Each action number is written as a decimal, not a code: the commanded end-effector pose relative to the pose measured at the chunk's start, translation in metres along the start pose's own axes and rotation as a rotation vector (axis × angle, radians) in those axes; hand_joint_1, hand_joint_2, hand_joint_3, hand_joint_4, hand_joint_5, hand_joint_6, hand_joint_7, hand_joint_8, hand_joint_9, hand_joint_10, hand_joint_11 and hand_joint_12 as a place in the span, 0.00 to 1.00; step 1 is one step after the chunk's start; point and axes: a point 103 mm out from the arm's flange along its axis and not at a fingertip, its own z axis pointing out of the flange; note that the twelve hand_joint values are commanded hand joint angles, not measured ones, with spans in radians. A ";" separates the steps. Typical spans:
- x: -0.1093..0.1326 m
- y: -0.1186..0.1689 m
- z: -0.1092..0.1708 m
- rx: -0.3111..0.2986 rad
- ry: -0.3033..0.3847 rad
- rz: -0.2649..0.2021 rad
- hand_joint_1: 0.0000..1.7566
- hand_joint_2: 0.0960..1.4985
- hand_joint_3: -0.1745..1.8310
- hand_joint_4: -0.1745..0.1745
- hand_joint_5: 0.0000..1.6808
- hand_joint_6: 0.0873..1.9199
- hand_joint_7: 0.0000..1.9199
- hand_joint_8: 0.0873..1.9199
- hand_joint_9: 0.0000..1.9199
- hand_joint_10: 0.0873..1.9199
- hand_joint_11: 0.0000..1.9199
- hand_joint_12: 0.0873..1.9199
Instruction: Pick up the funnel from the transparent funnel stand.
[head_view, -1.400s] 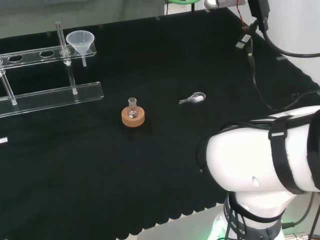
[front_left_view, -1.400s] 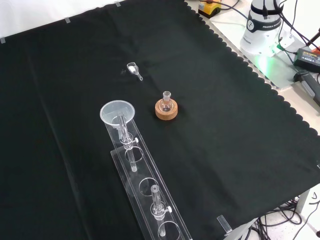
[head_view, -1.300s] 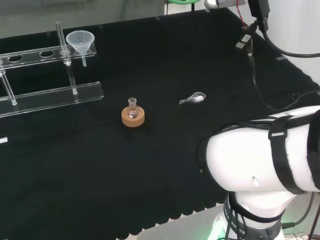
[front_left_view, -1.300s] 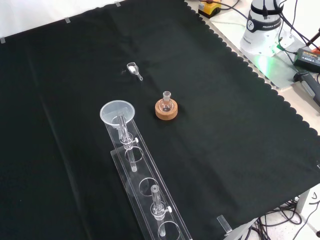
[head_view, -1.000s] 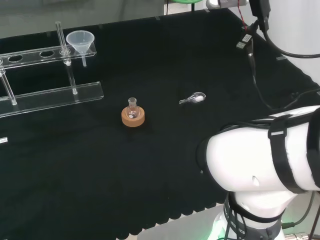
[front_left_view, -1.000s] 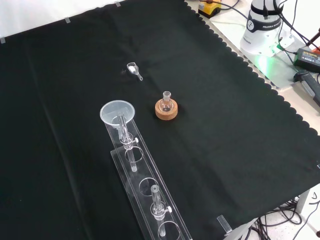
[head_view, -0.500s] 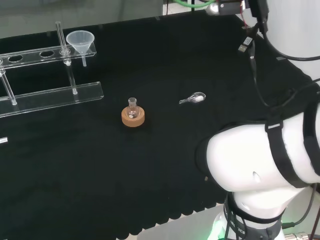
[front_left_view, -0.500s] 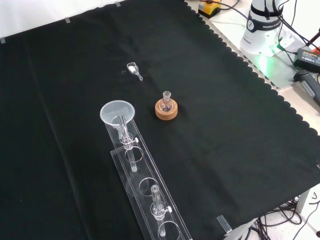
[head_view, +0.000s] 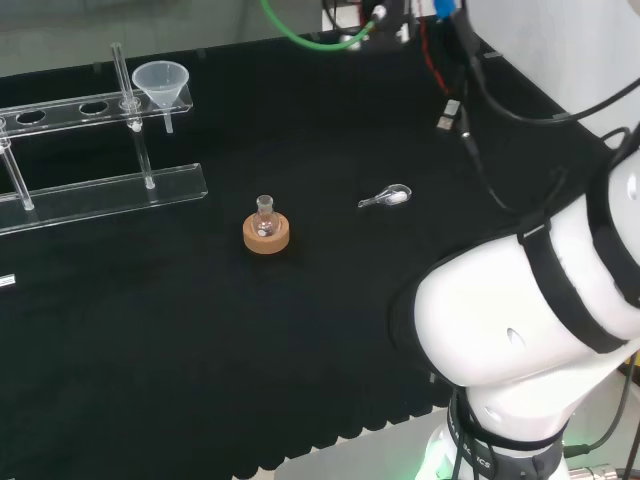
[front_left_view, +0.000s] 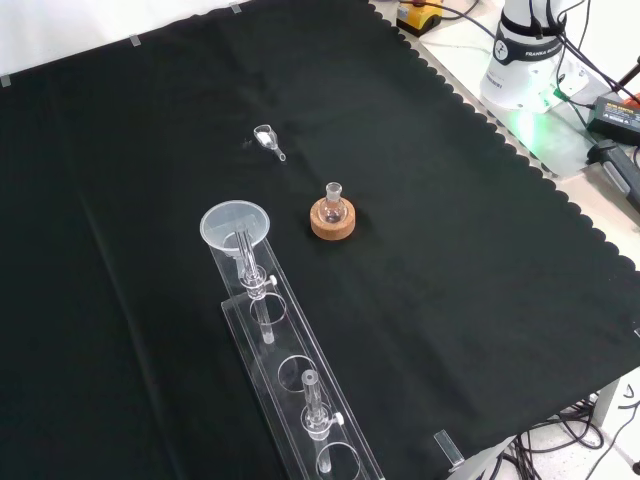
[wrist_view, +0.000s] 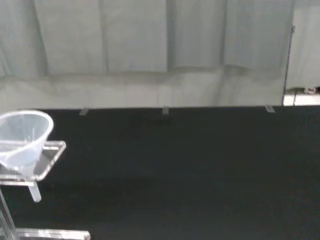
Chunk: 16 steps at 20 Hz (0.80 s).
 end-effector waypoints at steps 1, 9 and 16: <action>0.077 0.051 0.100 0.042 0.057 0.010 0.01 0.48 0.16 0.63 0.00 0.00 0.00 0.00 0.00 0.00 0.00 0.45; 0.118 0.077 0.154 0.143 0.056 -0.053 0.02 0.49 0.16 0.63 0.00 0.00 0.00 0.00 0.00 0.00 0.00 0.45; 0.151 0.085 0.187 0.232 0.044 -0.086 0.02 0.49 0.16 0.62 0.00 0.00 0.00 0.00 0.00 0.00 0.00 0.45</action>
